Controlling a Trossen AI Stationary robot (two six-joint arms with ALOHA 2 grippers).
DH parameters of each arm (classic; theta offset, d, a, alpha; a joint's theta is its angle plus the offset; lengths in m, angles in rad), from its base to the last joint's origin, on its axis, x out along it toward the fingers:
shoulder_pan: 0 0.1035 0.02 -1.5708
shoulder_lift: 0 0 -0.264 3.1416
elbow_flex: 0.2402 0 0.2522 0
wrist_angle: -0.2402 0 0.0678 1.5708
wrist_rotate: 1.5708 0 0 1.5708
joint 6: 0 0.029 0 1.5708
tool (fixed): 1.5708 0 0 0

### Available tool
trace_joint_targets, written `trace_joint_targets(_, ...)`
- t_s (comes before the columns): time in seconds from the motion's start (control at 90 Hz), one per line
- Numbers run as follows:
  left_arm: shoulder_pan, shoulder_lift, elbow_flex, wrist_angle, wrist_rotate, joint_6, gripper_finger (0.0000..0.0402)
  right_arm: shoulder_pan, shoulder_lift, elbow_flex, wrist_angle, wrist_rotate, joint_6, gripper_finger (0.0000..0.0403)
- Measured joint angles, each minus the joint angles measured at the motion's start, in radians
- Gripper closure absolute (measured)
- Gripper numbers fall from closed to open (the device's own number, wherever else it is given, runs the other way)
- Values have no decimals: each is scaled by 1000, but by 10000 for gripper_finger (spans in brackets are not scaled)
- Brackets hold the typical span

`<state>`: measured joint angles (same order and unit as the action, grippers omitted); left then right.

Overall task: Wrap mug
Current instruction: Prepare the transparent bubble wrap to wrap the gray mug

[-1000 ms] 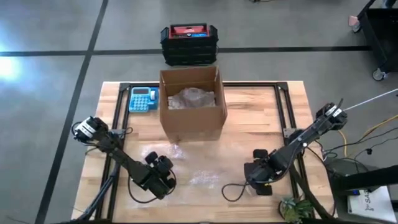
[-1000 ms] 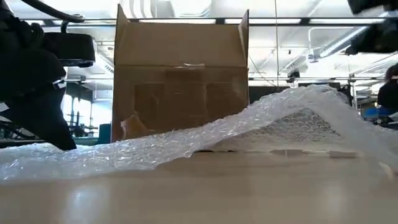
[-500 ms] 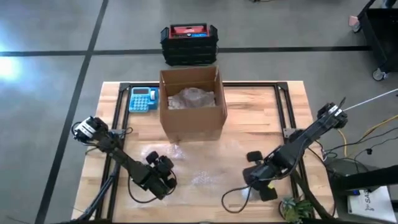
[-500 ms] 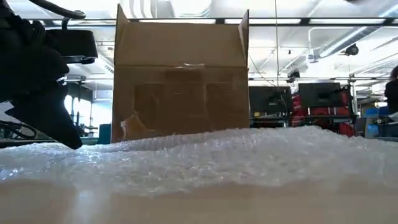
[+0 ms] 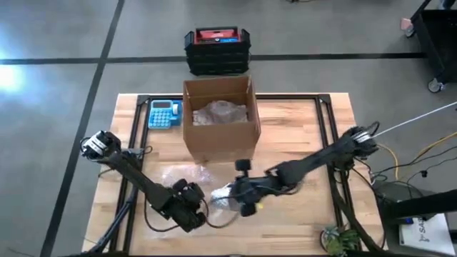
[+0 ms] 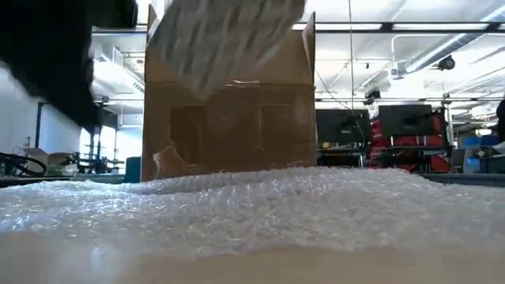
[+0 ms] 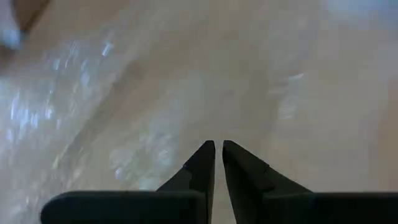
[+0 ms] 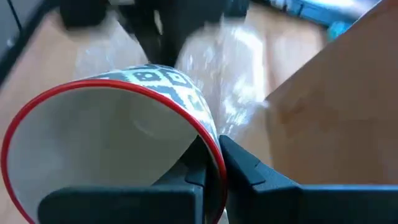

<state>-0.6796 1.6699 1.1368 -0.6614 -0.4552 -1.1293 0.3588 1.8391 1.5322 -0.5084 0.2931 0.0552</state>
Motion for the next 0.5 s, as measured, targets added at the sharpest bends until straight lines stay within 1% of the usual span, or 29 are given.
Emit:
trace_joint_targets(0.111,-11,-21,80,-39,-17,49,381,-41,103,96,-88,-63,14,395)
trace_joint_targets(0.267,-50,-22,171,-150,-63,66,381,-82,221,224,-197,-66,13,395)
trace_joint_targets(0.367,-76,-22,186,-186,-97,48,381,-100,281,299,-239,-72,12,395)
trace_joint_targets(0.5,-94,-22,181,-199,-103,17,381,-116,353,389,-297,-146,7,393)
